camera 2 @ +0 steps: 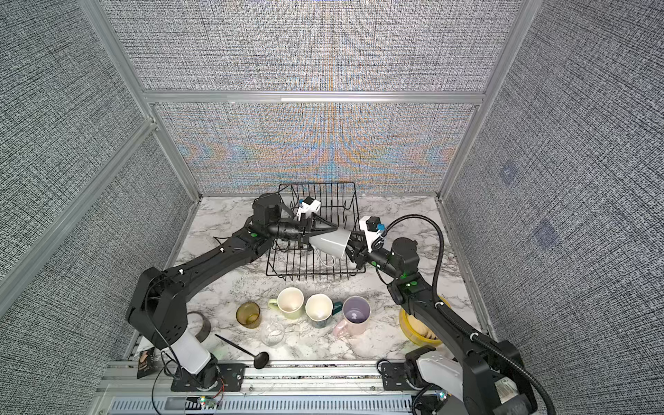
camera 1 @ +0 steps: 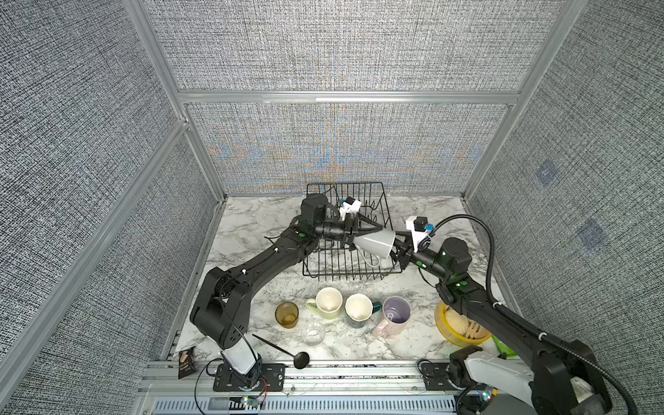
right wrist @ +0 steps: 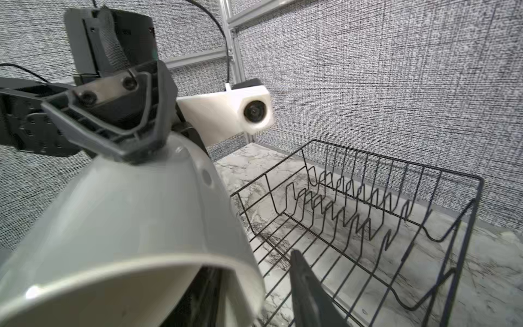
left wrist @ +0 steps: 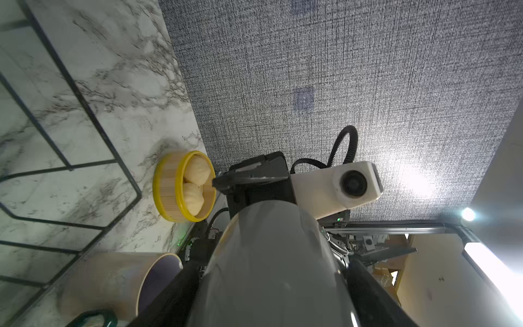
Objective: Load cups into a dish rack
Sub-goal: Pick up the cup from the middle-right of the table.
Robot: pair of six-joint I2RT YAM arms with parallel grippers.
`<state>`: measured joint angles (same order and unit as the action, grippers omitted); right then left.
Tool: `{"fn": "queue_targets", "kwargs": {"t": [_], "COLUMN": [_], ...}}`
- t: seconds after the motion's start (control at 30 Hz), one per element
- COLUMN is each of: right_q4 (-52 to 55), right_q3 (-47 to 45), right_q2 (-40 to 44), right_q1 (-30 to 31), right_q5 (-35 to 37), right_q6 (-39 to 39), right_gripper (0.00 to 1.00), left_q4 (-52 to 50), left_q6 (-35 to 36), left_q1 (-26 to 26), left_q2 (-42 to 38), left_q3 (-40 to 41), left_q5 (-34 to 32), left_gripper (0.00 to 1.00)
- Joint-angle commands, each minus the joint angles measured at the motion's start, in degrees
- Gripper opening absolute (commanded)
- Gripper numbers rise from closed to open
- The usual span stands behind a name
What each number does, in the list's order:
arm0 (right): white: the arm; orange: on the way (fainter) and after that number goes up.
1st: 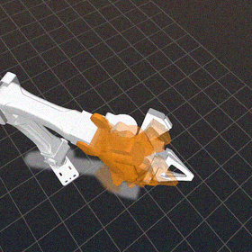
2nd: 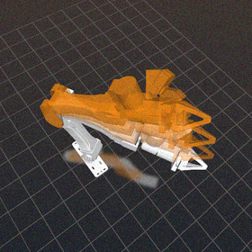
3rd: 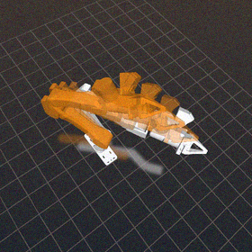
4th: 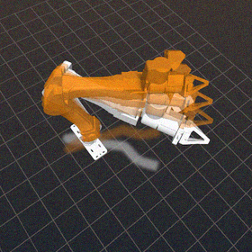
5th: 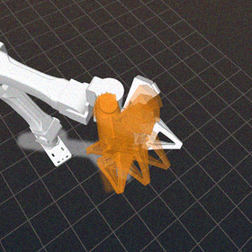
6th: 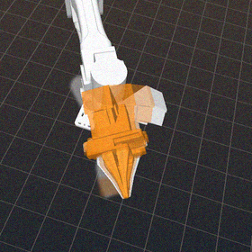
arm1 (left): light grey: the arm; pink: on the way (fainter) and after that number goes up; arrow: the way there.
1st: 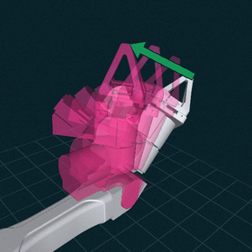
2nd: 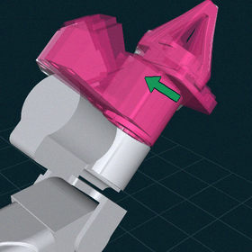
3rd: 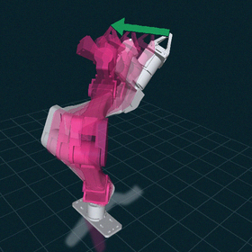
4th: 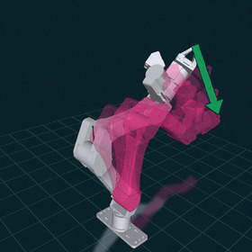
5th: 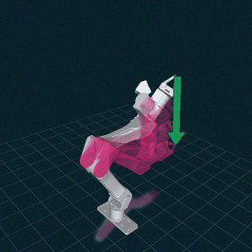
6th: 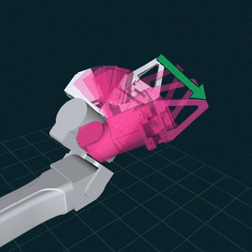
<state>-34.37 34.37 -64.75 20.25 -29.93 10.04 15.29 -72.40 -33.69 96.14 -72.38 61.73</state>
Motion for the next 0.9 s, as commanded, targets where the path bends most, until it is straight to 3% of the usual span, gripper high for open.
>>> {"fn": "queue_targets", "kwargs": {"t": [0.0,0.1,0.17,0.3,0.37,0.43,0.67,0.87], "right_q4": [1.23,4.13,6.00,13.21,17.31,20.89,31.06,31.54], "right_q3": [0.46,0.28,-0.37,-1.64,-2.58,-3.68,-8.88,-12.13], "right_q2": [-1.33,-1.52,-1.18,2.17,4.63,7.04,18.23,22.15], "right_q1": [-0.19,-0.64,-1.04,-1.40,-1.46,-1.53,-1.71,-1.88], "right_q5": [4.42,7.70,10.01,16.67,19.95,22.77,33.58,34.42], "right_q6": [-0.90,-0.97,-1.34,-1.51,-2.04,-2.05,-3.43,-2.36], "right_gripper": [0.48,0.52,0.55,0.57,0.64,0.80,0.81,0.81], "left_q4": [0.83,-6.24,-16.20,-35.27,-40.23,-42.61,-51.51,-57.20], "left_q6": [1.60,6.99,14.29,28.49,32.50,34.50,39.95,43.27], "left_q1": [1.69,3.60,4.79,5.28,5.23,5.26,4.15,2.50], "left_q2": [0.28,0.28,0.32,0.91,1.64,2.65,9.89,13.71], "left_q3": [0.05,-1.00,-3.12,-9.51,-11.78,-13.13,-21.30,-27.51], "left_q5": [-1.71,-4.45,-8.37,-22.68,-30.59,-36.06,-52.63,-64.66], "left_gripper": [0.44,0.43,0.43,0.43,0.43,0.43,0.38,0.38]}}
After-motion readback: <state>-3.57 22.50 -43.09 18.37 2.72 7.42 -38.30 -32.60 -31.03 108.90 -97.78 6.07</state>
